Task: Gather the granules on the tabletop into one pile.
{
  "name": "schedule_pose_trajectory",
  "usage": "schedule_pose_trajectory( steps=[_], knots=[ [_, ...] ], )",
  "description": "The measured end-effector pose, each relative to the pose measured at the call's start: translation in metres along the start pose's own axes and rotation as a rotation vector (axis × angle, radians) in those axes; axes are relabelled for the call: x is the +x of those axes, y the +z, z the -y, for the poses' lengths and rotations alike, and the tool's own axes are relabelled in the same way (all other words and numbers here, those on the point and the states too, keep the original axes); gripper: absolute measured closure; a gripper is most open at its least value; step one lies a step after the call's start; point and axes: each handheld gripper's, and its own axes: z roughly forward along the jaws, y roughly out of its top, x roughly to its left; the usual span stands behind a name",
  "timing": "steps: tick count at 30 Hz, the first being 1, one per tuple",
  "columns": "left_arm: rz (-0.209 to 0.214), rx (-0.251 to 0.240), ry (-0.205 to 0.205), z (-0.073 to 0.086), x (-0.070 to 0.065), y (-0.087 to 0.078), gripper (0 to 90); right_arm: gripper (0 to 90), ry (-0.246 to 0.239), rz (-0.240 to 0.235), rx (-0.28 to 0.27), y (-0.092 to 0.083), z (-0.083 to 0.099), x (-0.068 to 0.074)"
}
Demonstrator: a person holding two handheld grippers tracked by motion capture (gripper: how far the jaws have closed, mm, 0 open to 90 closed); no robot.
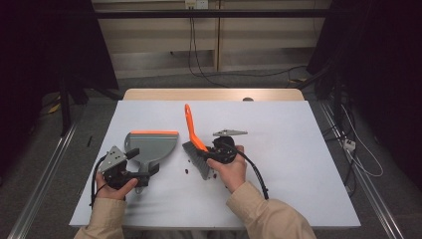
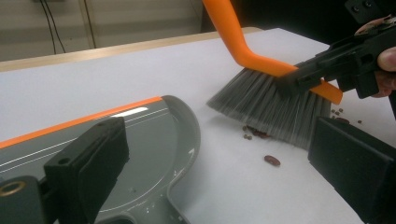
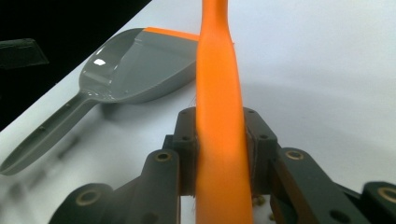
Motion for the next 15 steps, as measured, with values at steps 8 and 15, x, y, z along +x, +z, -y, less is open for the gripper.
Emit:
schedule_pose_trajectory(
  steps=[8,15],
  knots=[
    [0.004,0.001,0.0,-0.001,-0.001,0.001,4.8,71.5,0.086,-0.032,-0.054,-0.006,-0.004,-0.006],
    [0.001,-0.007,-0.007,-0.001,0.001,0.0,4.8,71.4,0.096,-0.07,-0.088,0.01,-0.015,0.013]
  ],
)
